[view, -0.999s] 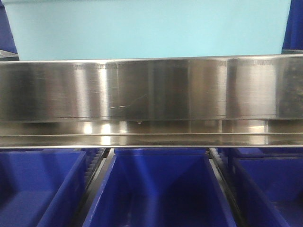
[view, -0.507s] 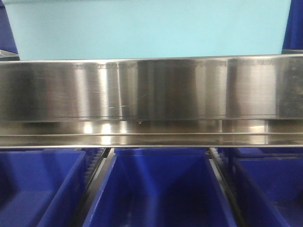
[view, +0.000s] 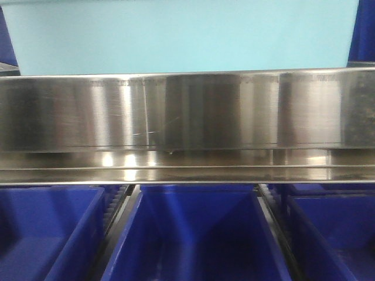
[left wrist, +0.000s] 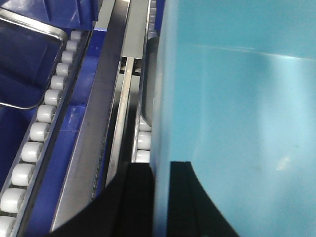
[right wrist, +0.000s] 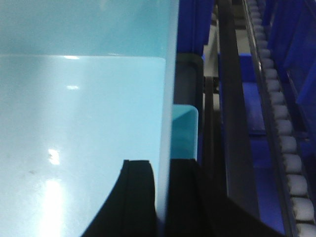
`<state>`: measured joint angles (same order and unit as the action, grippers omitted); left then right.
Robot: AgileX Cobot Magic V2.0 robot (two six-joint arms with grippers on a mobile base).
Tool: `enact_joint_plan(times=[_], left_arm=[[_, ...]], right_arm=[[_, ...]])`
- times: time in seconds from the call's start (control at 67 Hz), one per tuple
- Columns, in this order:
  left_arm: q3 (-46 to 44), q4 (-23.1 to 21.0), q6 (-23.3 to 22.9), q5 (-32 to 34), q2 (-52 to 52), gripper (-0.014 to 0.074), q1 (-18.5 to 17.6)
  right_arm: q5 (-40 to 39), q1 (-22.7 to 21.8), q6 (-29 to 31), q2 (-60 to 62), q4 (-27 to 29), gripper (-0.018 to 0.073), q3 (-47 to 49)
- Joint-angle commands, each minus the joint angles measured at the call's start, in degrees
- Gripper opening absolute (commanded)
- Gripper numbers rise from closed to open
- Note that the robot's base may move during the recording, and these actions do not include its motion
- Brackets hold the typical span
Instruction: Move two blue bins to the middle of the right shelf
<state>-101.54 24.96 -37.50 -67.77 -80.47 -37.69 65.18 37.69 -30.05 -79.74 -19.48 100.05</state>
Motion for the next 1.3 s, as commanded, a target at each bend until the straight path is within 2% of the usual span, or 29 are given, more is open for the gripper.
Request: enact_joint_plan(times=[0.0,0.104,0.269,0.522,0.701,0.999,1.164,1.283], left_arm=[[-0.6,-0.7,-0.1,4.5,0.5,-0.0111,-0.2],[-0.6,-1.7,3.1,5.8,-0.3,-0.0111,-0.2],[-0.6,-2.3,3.2,5.0,-2.5,-0.0111,-0.2],[-0.6,-2.3,3.2,6.4,-5.3,-0.0111,-0.2],[-0.6,-0.7,3.2,7.1,-7.5,-0.0111,-0.2],[3.3,3.9,-1.0,10.4,-7.4,-0.0111,-0.2],[8.7,3.8,-3.3,17.5,-4.2,-0.0111,-0.3],[12.6,3.8,-3.3,21.0,-1.9,-0.0111,-0.3]], right_arm=[[-0.7,0.0,0.2,-1.1,-0.3,-0.0167,0.5],[-0.4,0.0,0.2,-2.0,-1.2,-0.0167,0.5],[-0.6,0.0,-4.4,-2.4,-7.2,-0.0167,0.5],[-1.5,0.0,-4.4,-3.8,-7.4,-0.0167,0.4],[-3.2,0.0,-4.4,-5.4,-7.9,-0.0167,0.4],[-6.6,-0.6,-8.7,-5.7,-10.5,-0.0167,-3.6],[-12.1,-0.6,-10.0,-3.3,-10.6,-0.0167,-7.7],[-14.0,-0.6,-12.9,-1.3,-14.9,-0.0167,-12.7]])
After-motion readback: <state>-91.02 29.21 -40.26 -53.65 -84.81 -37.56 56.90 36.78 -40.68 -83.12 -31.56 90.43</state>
